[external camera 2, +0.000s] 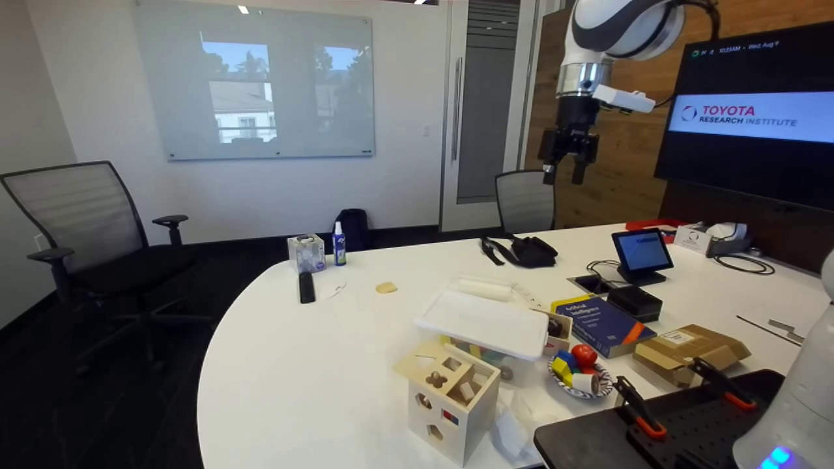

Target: Slide the lid on the wooden toy box forwards.

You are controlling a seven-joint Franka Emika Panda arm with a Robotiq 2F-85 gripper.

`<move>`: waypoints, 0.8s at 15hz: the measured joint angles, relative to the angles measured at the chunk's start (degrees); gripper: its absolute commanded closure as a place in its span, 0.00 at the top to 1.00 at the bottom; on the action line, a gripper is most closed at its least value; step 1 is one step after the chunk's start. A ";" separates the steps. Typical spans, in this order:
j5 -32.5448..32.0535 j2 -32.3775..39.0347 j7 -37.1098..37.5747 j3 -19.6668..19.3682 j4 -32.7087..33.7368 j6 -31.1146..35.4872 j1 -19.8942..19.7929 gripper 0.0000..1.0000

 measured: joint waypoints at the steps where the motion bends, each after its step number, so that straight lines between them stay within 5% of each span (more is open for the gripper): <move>1: -0.04 1.90 1.44 1.67 0.80 0.70 0.80 1.00; 12: -0.69 21.69 13.01 10.84 6.93 13.90 7.58 1.00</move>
